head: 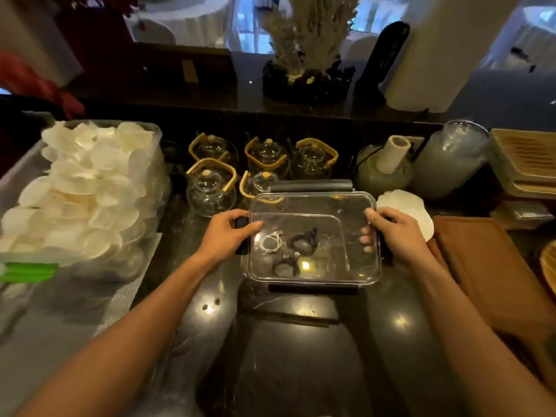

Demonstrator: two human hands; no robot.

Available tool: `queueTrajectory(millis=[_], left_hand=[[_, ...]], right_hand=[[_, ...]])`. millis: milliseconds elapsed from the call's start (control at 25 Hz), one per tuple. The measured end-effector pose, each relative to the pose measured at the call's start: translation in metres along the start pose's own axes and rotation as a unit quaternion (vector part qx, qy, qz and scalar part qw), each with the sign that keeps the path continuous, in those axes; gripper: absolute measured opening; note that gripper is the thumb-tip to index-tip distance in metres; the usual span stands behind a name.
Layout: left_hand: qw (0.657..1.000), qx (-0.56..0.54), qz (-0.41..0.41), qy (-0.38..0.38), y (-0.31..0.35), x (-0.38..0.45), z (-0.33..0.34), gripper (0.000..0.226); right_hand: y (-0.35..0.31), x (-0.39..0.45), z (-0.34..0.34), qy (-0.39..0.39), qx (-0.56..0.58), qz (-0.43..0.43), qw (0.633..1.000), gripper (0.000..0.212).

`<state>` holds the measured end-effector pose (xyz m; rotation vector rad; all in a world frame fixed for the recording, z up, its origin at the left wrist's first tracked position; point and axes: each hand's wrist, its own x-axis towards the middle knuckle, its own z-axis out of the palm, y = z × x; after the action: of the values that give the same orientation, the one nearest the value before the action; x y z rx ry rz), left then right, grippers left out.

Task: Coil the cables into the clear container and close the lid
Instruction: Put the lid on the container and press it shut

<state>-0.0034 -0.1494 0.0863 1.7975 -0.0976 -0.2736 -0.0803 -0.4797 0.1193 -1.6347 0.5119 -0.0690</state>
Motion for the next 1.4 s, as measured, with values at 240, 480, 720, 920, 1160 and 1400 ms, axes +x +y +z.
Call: queueTrajectory(millis=[240, 480, 720, 920, 1160, 1400], left_hand=[[0.991, 0.031, -0.073, 0.109, -0.036, 0.008, -0.013, 0.021], [0.985, 0.057, -0.099, 0.132, -0.054, 0.030, 0.001, 0.033], [0.980, 0.131, -0.085, 0.124, -0.067, 0.036, 0.012, 0.036], [0.986, 0.066, -0.081, 0.129, -0.075, 0.031, 0.018, 0.024], [0.985, -0.026, -0.122, 0.117, -0.087, 0.027, 0.018, 0.043], [0.987, 0.008, -0.154, 0.052, -0.097, 0.026, 0.025, 0.038]], right_hand=[[0.025, 0.037, 0.039, -0.013, -0.104, 0.013, 0.994, 0.003], [0.051, 0.065, 0.047, 0.005, -0.227, 0.017, 0.974, 0.028], [0.077, 0.069, 0.041, 0.059, -0.278, 0.036, 0.958, 0.045], [0.091, 0.059, 0.040, 0.055, -0.196, 0.070, 0.977, 0.033], [0.092, 0.049, 0.037, 0.047, -0.151, 0.068, 0.985, 0.057], [0.096, 0.045, 0.040, 0.081, -0.152, 0.076, 0.982, 0.050]])
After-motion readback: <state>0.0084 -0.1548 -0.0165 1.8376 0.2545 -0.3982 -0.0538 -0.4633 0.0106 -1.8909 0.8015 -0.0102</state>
